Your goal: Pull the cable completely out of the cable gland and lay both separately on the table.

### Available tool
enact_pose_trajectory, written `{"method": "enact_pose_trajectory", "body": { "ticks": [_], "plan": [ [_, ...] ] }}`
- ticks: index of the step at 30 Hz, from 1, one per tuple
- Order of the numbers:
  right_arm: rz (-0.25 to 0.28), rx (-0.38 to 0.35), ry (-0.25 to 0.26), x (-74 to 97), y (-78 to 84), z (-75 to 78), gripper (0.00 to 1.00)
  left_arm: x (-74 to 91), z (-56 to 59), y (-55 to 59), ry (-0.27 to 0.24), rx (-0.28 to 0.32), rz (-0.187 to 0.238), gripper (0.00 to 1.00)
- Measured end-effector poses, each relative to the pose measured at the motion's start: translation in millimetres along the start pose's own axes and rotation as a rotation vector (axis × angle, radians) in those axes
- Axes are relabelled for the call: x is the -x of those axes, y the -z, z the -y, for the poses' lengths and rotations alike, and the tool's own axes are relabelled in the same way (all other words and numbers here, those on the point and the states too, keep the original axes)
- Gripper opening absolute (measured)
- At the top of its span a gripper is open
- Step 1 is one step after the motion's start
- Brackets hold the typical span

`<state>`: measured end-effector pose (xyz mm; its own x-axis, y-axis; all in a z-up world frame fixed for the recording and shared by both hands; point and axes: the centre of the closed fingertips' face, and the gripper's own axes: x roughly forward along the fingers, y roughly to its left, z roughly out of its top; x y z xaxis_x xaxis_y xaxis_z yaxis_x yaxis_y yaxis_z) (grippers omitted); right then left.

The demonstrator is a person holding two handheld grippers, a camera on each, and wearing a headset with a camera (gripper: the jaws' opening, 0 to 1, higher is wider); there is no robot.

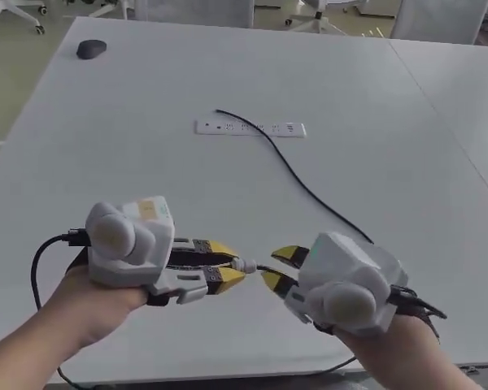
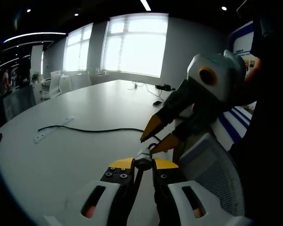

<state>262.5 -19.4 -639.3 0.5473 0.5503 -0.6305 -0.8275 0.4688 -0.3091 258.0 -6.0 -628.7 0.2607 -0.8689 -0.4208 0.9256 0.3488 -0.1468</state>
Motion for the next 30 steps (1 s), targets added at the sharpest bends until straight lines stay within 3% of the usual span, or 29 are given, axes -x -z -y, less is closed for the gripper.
{"method": "enact_pose_trajectory", "body": {
  "ticks": [9, 16, 19, 30],
  "plan": [
    [-0.025, 0.088, -0.009, -8.7, 1.9, -5.1, 0.02, -0.9, 1.3, 1.2, -0.001, 0.004, -0.005, 0.15],
    [-0.019, 0.095, -0.018, -9.5, 4.4, -5.5, 0.01, -2.0, 1.9, 3.0, 0.0, 0.003, -0.016, 0.15],
    [-0.006, 0.013, -0.02, -8.5, 4.3, -2.5, 0.01, -2.5, 1.5, 1.6, 0.001, 0.002, -0.012, 0.15],
    [-0.007, -0.179, 0.008, -2.4, 21.6, 15.3, 0.01, -4.0, -2.2, -2.7, -0.001, 0.008, -0.004, 0.15]
  ]
}}
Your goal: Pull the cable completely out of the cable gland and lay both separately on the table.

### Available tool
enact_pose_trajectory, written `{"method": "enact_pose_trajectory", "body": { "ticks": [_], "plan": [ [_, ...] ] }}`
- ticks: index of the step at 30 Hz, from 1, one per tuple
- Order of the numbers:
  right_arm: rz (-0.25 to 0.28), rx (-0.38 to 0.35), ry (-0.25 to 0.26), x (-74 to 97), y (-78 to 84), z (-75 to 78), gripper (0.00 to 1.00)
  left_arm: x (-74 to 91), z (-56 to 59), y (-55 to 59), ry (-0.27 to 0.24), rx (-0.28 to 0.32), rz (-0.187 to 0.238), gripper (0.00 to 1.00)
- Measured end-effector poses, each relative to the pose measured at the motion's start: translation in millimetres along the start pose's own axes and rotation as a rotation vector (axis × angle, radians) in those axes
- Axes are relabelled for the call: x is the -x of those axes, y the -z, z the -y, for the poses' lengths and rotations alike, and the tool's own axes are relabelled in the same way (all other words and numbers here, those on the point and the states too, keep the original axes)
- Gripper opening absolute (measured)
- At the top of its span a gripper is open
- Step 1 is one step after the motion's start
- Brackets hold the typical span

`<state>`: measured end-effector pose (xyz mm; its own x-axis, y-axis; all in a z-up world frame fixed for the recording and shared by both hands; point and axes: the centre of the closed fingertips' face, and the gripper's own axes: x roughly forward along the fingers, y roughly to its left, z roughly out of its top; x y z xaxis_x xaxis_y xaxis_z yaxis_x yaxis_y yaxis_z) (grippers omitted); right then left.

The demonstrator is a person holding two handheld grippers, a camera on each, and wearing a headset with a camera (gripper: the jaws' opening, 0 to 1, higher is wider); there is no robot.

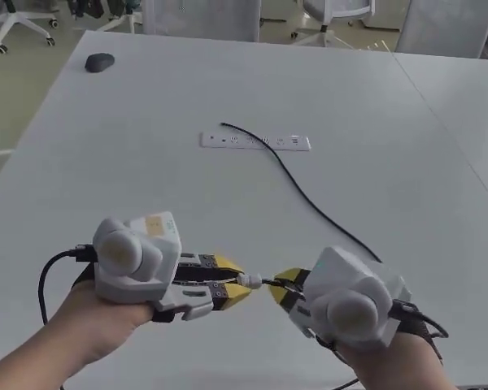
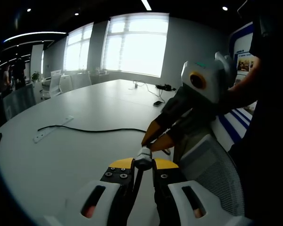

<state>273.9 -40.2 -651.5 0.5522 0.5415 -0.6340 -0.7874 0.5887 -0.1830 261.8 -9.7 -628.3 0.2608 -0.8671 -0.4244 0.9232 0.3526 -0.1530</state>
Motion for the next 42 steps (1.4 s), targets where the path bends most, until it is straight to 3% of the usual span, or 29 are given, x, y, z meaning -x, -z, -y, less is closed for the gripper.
{"method": "enact_pose_trajectory", "body": {
  "ticks": [9, 10, 13, 17, 23, 25, 27, 31, 33, 37, 39, 42],
  "plan": [
    [0.021, -0.221, 0.037, -0.2, 17.4, 13.0, 0.01, 1.4, -1.6, 0.2, -0.018, -0.001, 0.003, 0.15],
    [0.022, -0.27, 0.047, -0.4, 20.7, 15.0, 0.01, 1.5, -1.8, 0.3, -0.02, 0.0, 0.003, 0.15],
    [0.026, -0.313, 0.054, -0.4, 25.1, 18.7, 0.01, 1.4, -1.2, 0.3, -0.021, 0.0, 0.003, 0.15],
    [0.009, -0.42, 0.086, -1.2, 40.0, 25.8, 0.01, 1.7, -1.2, 0.8, -0.027, 0.001, 0.003, 0.15],
    [-0.006, -0.518, 0.107, -1.2, 55.1, 30.7, 0.01, 3.2, -1.1, 2.0, -0.029, -0.002, 0.002, 0.15],
    [-0.019, -0.606, 0.136, -0.5, 63.8, 34.4, 0.01, 3.5, -1.3, 2.6, -0.031, -0.009, 0.001, 0.15],
    [-0.018, -0.669, 0.126, -1.4, 67.5, 33.2, 0.01, 3.5, -0.6, 2.5, -0.03, -0.007, 0.003, 0.15],
    [-0.034, -0.708, 0.118, -5.4, 72.8, 27.9, 0.01, 2.4, 0.7, 3.8, -0.029, -0.017, -0.004, 0.15],
    [-0.028, -0.772, 0.129, -6.5, 73.9, 27.3, 0.01, 1.9, 1.0, 4.0, -0.027, -0.019, -0.003, 0.15],
    [-0.04, -0.775, 0.115, -9.4, 76.0, 23.1, 0.01, 1.1, -0.8, 7.5, -0.029, -0.013, -0.011, 0.15],
    [-0.041, -0.718, 0.116, -9.2, 73.9, 22.8, 0.01, 2.2, -1.6, 7.7, -0.029, -0.009, -0.009, 0.15],
    [-0.041, -0.695, 0.108, -9.1, 71.9, 21.9, 0.02, 4.1, -3.0, 8.0, -0.029, -0.01, -0.009, 0.15]
  ]
}}
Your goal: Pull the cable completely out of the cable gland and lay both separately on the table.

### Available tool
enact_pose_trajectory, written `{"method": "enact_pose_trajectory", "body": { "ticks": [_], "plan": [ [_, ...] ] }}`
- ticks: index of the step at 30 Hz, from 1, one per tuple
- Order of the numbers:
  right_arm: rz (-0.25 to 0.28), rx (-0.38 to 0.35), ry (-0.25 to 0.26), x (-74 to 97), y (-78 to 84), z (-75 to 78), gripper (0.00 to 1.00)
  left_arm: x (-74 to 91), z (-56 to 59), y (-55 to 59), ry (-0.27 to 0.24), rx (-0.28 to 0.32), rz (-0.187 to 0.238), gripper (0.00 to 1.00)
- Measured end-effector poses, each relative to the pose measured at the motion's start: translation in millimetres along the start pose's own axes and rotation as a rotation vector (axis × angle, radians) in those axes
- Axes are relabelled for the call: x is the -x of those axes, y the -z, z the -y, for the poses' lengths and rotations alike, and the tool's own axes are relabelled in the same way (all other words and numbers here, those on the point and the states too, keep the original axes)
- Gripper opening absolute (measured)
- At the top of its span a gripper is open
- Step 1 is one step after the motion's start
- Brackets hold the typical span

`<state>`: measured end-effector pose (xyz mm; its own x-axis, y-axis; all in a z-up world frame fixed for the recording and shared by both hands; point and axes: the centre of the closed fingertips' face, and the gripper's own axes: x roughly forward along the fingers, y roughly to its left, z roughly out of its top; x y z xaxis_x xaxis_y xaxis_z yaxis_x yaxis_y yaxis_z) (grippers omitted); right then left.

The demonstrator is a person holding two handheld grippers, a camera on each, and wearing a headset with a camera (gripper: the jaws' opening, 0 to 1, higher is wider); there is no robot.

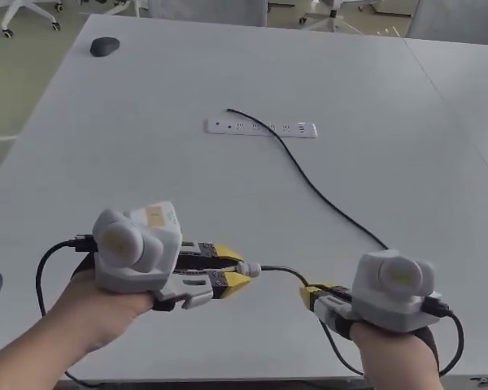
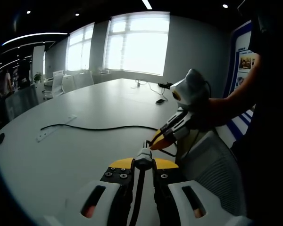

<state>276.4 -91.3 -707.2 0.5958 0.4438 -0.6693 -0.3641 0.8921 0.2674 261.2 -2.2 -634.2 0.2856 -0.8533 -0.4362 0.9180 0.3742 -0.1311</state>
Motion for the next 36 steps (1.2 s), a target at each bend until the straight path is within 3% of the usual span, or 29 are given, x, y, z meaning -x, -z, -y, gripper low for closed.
{"method": "enact_pose_trajectory", "body": {
  "ticks": [7, 12, 15, 17, 20, 24, 29, 32, 34, 36],
  "plan": [
    [0.015, 0.057, -0.004, 3.1, -5.2, -2.7, 0.03, 3.6, -4.8, -2.4, 0.001, 0.012, 0.01, 0.15],
    [0.021, 0.141, -0.001, 8.2, -12.4, -6.8, 0.05, 4.6, -6.5, -2.5, 0.003, 0.012, 0.013, 0.15],
    [0.042, 0.202, -0.039, 11.7, -22.5, -17.8, 0.1, 5.0, -6.4, -1.8, 0.009, 0.018, 0.015, 0.15],
    [0.023, 0.307, -0.041, 14.5, -26.9, -22.6, 0.13, 5.5, -6.5, -0.5, 0.012, 0.019, 0.013, 0.15],
    [0.041, 0.455, -0.059, 19.3, -42.1, -36.9, 0.17, 7.5, -7.3, 0.0, 0.011, 0.019, 0.015, 0.15],
    [0.022, 0.612, -0.113, 17.6, -49.3, -59.6, 0.16, 8.9, -8.6, 2.1, 0.013, 0.019, 0.015, 0.15],
    [-0.005, 0.809, -0.139, 10.3, -49.5, -80.7, 0.13, 9.8, -9.5, 3.2, 0.015, 0.015, 0.013, 0.15],
    [0.002, 0.818, -0.16, 6.7, -49.4, -91.9, 0.12, 10.7, -9.6, 3.0, 0.02, 0.018, 0.017, 0.15],
    [-0.022, 0.853, -0.184, 4.6, -45.0, -97.0, 0.12, 10.6, -9.2, 2.8, 0.022, 0.014, 0.017, 0.15],
    [-0.017, 0.902, -0.173, 2.2, -45.7, -99.1, 0.1, 9.9, -6.5, 2.0, 0.034, 0.013, 0.019, 0.15]
  ]
}}
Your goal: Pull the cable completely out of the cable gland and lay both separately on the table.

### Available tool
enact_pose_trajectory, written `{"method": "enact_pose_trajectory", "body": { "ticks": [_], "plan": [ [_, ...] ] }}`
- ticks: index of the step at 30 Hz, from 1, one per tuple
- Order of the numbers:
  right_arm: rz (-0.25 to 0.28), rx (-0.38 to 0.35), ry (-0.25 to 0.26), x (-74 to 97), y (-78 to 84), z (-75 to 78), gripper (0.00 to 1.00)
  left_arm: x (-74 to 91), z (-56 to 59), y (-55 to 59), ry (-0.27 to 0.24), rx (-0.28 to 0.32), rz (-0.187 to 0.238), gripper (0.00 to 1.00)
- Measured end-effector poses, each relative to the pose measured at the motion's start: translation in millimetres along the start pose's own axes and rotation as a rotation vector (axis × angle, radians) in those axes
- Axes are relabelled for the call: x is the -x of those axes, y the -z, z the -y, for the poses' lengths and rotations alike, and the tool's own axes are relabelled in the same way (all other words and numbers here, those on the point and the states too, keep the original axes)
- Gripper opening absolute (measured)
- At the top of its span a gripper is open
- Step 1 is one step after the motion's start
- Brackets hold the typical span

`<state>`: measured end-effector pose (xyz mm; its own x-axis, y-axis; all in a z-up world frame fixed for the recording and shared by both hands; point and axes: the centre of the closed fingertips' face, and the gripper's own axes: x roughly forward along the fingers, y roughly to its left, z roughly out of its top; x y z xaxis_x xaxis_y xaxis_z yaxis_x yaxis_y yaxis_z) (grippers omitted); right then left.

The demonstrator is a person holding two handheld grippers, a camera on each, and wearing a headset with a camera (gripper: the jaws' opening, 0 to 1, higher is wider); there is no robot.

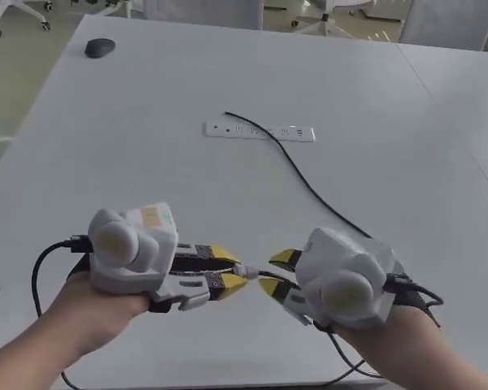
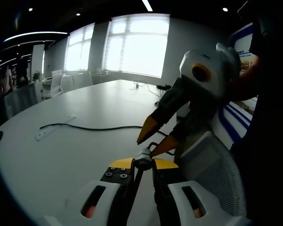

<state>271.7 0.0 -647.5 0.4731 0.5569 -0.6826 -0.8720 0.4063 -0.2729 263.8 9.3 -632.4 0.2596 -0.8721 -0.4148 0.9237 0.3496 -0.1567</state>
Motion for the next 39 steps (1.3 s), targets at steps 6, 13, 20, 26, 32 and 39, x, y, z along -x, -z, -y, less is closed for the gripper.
{"method": "enact_pose_trajectory", "body": {
  "ticks": [6, 13, 20, 26, 32, 39],
  "plan": [
    [-0.011, 0.09, -0.007, -2.5, 0.2, -5.5, 0.02, -0.3, -0.5, 0.6, -0.001, -0.001, -0.005, 0.15],
    [-0.001, 0.095, 0.0, 0.2, 0.9, -4.3, 0.0, -0.4, 0.9, 0.0, 0.0, -0.009, -0.003, 0.15],
    [-0.003, -0.019, 0.019, 4.5, 11.1, 4.3, 0.0, 0.8, 0.8, -3.3, -0.005, -0.005, 0.008, 0.15],
    [0.003, -0.148, 0.036, 7.0, 21.8, 11.8, 0.01, 1.2, 1.1, -4.7, -0.009, -0.007, 0.018, 0.15],
    [0.001, -0.249, 0.055, 7.5, 31.9, 16.8, 0.01, 1.4, 1.2, -6.5, -0.01, -0.014, 0.026, 0.15],
    [-0.011, -0.403, 0.074, 9.4, 50.7, 23.6, 0.01, 3.2, 0.2, -7.2, -0.017, -0.012, 0.029, 0.15]
  ]
}}
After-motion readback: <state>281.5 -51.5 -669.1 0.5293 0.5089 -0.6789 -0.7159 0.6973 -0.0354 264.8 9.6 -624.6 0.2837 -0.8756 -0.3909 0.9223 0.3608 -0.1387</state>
